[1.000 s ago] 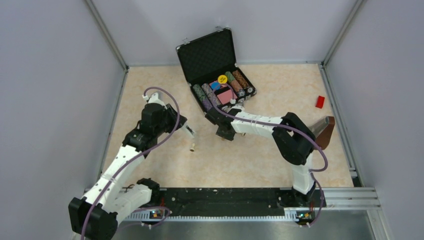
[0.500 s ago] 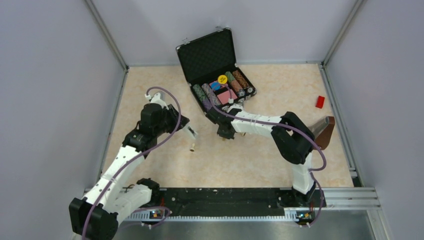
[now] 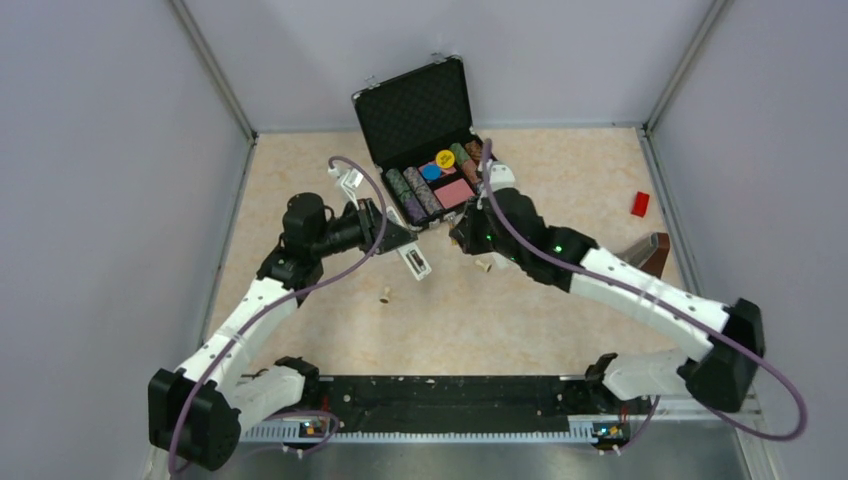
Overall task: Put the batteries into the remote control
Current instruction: Load the battery into the remote control.
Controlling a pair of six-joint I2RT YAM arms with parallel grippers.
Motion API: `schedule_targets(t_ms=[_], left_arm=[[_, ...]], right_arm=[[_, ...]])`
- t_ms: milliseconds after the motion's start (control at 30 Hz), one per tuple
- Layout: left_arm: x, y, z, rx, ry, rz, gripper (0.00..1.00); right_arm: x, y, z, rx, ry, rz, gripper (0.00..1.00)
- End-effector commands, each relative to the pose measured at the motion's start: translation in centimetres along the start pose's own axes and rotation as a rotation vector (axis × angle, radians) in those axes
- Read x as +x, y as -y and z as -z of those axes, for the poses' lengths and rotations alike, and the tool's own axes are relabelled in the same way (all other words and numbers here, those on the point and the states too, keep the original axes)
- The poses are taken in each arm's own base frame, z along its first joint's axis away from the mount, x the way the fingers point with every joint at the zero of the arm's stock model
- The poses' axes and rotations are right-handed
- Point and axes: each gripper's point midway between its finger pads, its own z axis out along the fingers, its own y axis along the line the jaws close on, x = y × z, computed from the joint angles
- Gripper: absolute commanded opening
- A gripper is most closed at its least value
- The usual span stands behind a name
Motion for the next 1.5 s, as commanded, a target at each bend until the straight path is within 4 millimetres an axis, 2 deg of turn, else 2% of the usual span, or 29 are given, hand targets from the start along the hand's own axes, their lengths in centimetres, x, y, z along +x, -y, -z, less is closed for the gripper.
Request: schedule_targets(t_ms=[0,100,300,533,767,933,1467], left_arm=[[-1.9,5.4,0.7,0.234,0.04,-0.18,0.0],[-2.4,6.2,0.8,0.266,0.057,-0.183,0.0],[-3.1,7.6,0.9,0.315,0.066,-0.086,0.0],[-3.3,8.6,1.1,0.337,0.029,-0.019,0.0],[-3.5,9.9,1.4,0.389,0.007,0.037,0.0],[-3.2,9.6,1.3,0.393,-0.007,0.048,0.0],[-3.8,9.7,1.1,0.398,0.023,0.062,0.0]], right_arm=[[-3.9,-4.3,4.6,-0.297,0.171,0.128,0.0],[-4.9,-7.0,7.0,-0.401,0.241,0.179,0.0],[-6.1,-10.9,9.5,-0.476,0.299,0.244,0.0],[-5.7,-13.6,11.0,-0.521,0.326,0.335,0.0],[-5.4,-13.3,10.6,-0.488,0.326,0.352,0.0],[-4.8,-12.7,9.8,-0.455,0.31,0.369,0.0],[-2.5,-11.9,9.3,-0.462,0.238,0.41,0.0]])
